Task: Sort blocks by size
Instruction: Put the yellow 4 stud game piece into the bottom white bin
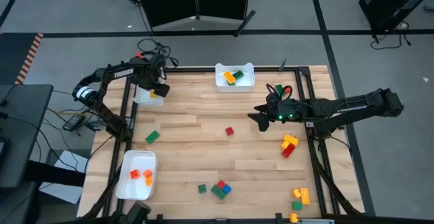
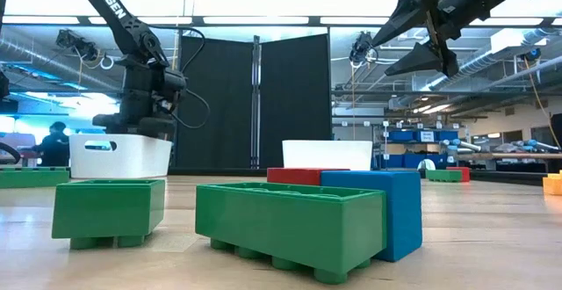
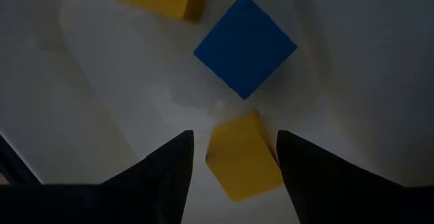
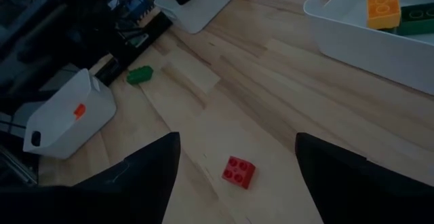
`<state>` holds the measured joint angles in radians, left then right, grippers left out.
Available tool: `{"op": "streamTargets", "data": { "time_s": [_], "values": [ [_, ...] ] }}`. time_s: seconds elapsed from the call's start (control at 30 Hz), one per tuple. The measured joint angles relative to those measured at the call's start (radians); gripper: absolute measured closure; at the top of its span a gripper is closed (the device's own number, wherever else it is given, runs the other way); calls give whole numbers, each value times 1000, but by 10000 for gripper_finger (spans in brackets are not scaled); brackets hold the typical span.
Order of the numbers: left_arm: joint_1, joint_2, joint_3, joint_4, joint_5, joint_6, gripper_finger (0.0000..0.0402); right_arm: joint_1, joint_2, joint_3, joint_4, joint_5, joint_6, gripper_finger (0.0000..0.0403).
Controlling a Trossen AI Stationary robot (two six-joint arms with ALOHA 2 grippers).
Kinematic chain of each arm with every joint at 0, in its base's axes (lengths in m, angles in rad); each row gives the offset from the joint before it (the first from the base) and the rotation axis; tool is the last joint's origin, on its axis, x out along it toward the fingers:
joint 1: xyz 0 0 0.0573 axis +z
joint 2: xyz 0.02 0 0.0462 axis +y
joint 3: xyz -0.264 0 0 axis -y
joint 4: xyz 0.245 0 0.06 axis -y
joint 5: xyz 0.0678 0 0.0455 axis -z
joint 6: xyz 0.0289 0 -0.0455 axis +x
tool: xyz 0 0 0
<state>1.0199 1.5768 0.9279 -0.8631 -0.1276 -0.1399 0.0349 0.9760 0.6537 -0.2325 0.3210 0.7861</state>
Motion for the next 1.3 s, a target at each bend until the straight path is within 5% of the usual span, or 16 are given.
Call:
{"op": "streamTargets", "data": {
  "time_s": [0.43,0.83,1.13,1.3],
  "values": [
    [0,-31,5,-53,9,57,183,0,0,0,17,-1,-3,98],
    [-1,-174,171,-207,20,35,183,0,-1,0,21,-1,-54,100],
    [-68,-332,187,-129,274,113,183,0,-1,0,21,-1,-56,101],
    [-199,-394,187,-113,286,101,183,0,-1,0,21,-1,-91,100]
  ]
}}
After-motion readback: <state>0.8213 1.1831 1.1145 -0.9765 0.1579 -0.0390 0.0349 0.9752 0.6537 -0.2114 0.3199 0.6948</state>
